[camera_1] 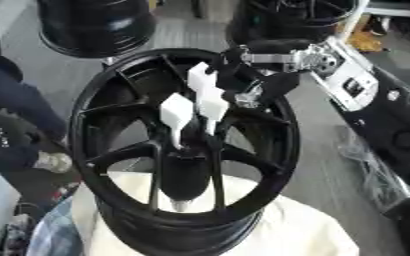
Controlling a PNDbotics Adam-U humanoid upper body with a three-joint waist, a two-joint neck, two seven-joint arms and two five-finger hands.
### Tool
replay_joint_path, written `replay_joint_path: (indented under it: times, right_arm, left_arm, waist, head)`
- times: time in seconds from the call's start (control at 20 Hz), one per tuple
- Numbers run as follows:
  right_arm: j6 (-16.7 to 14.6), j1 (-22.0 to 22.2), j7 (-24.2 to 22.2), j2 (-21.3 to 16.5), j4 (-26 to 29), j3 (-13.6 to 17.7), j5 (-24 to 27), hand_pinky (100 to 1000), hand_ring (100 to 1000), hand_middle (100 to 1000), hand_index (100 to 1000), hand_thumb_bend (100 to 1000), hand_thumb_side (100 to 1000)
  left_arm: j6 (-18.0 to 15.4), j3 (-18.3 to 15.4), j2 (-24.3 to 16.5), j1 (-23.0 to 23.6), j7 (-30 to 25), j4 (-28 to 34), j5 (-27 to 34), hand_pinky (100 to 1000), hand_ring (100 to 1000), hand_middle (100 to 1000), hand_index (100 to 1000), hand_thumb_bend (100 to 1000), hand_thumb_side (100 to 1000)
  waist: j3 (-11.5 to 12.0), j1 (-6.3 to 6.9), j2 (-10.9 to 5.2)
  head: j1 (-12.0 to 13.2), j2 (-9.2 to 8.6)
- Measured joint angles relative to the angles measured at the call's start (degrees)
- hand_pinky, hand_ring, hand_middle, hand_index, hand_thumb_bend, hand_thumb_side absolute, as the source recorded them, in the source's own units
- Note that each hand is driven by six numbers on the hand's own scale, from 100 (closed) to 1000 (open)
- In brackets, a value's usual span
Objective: Pull the pin out of the wheel hub.
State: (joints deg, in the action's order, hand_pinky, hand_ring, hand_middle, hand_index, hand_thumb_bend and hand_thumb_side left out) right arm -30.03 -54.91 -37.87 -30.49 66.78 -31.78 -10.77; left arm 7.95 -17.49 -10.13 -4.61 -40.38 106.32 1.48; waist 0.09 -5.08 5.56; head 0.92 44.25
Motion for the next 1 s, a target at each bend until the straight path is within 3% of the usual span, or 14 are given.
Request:
replay_joint_path:
  times: [1.0]
  right_arm:
    - [-0.1,0.5,0.1,-0.5,1.8,-2.6,-0.1,819,826,795,909,160,619]
  left_arm:
    - [0.0,0.0,0.0,0.0,0.0,0.0,0.0,725,660,612,703,100,900]
  waist:
    - [0.2,-0.02,0.07]
  head:
    - [0.0,0.00]
